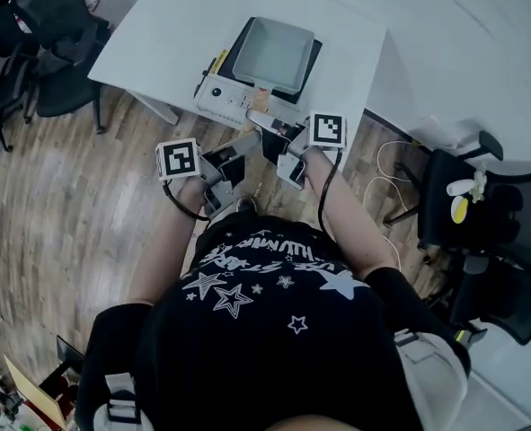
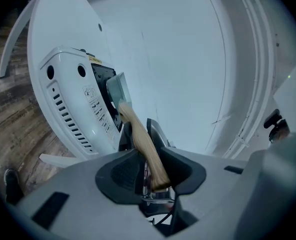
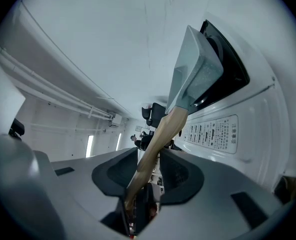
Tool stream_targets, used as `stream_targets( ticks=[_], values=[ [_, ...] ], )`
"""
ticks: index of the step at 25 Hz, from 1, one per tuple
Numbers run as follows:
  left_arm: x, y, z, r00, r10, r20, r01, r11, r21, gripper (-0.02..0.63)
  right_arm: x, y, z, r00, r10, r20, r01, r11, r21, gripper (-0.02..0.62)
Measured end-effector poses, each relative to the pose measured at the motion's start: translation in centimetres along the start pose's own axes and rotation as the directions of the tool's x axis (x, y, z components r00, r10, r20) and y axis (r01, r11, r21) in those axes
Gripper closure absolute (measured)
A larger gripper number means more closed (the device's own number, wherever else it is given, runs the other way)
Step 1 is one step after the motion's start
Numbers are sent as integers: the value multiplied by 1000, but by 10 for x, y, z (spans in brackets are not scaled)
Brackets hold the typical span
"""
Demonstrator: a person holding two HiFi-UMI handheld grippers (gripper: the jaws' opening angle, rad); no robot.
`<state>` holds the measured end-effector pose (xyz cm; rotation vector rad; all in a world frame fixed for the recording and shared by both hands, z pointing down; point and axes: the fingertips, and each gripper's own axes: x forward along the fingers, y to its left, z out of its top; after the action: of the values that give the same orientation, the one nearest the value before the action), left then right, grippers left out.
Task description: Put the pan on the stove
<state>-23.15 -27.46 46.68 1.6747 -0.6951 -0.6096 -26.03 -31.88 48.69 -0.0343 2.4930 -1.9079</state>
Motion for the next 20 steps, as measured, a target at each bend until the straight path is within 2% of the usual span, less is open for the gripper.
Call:
stream_targets(
  ticks=[12, 16, 20],
  values=[
    [1, 5, -7, 998, -4, -60, 4, 1000, 0, 476, -4, -5, -4, 1000, 1, 21, 0, 1000, -3, 462],
    [-2, 17, -8, 995, 36, -98, -32, 999, 39, 479, -4, -10, -6, 1000, -16, 20, 15, 1000, 9, 465],
    [-3, 20, -11, 993, 20, -117, -18, 1000, 20, 483, -2, -16, -11, 1000, -17, 8, 17, 1000, 16, 471]
  ],
)
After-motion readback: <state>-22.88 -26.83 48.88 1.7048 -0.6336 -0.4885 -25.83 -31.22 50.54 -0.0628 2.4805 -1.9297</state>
